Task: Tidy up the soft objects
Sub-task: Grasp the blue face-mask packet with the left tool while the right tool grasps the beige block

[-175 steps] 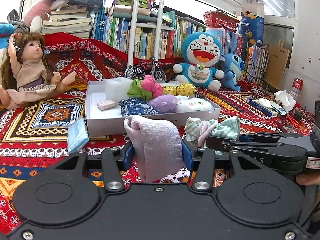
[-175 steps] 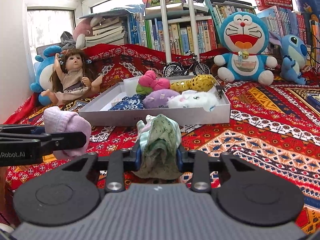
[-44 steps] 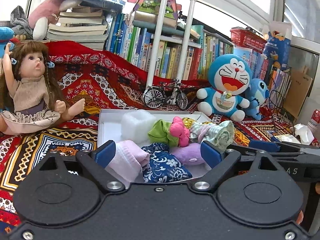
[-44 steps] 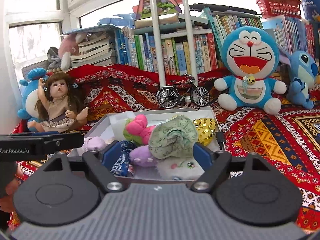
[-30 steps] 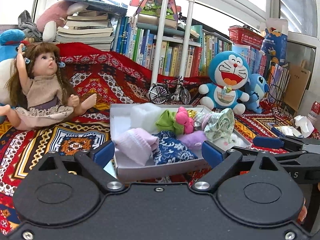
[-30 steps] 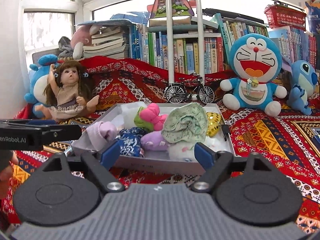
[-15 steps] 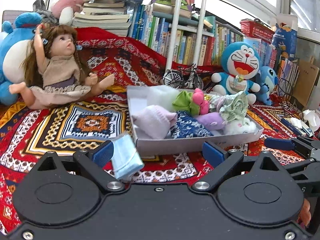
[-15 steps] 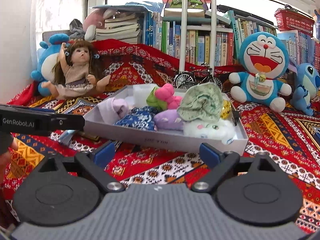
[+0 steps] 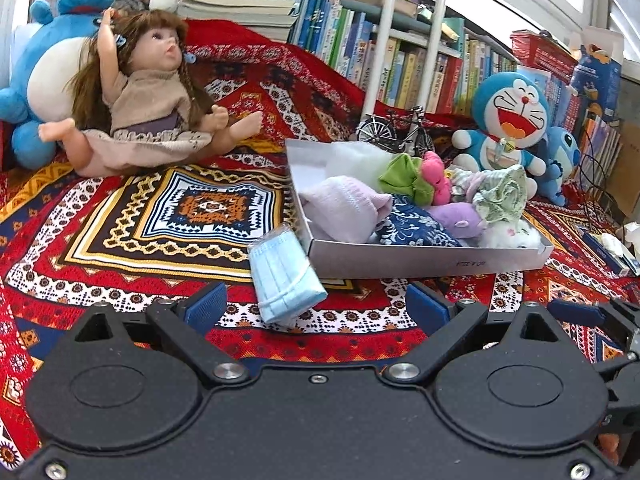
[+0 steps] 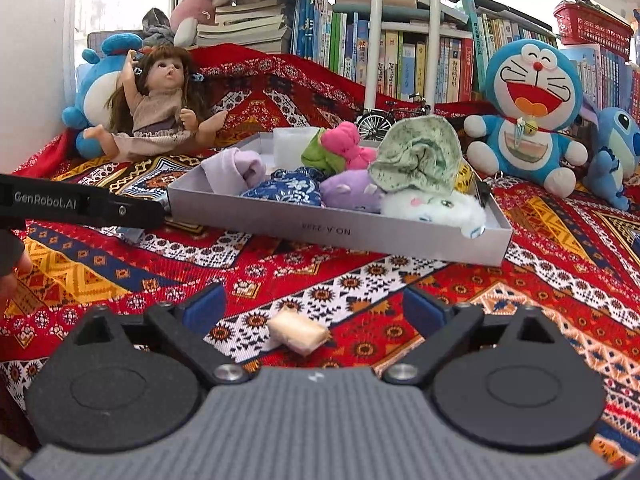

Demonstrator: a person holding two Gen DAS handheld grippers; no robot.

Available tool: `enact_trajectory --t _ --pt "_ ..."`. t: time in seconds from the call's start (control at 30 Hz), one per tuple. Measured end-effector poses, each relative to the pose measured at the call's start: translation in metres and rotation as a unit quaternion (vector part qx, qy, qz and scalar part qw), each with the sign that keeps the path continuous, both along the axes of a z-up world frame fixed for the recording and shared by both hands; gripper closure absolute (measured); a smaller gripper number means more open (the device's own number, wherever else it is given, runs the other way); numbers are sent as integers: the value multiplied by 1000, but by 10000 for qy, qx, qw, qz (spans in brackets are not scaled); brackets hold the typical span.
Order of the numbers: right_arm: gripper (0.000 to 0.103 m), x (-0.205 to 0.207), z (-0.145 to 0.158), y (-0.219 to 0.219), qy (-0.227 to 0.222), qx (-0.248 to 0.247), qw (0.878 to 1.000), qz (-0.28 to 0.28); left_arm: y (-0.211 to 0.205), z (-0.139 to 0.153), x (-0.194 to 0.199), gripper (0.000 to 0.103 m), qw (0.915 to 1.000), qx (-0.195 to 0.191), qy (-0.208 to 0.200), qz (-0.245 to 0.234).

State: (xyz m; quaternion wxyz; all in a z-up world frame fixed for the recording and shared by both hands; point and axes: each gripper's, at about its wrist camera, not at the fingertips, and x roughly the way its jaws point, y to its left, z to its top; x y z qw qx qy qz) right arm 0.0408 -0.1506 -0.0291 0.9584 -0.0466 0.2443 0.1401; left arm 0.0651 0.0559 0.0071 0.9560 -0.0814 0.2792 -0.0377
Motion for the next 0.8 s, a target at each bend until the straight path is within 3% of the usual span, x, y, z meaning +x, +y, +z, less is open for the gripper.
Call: enact_trajectory --t 0.53,0.8 --pt "5 2 -6 4 101 -80 9999 1 8 -8 21 8 9982 -425 283 311" --pt "7 2 -7 3 111 -47 9999 -5 4 -11 25 12 9981 -415 318 315"
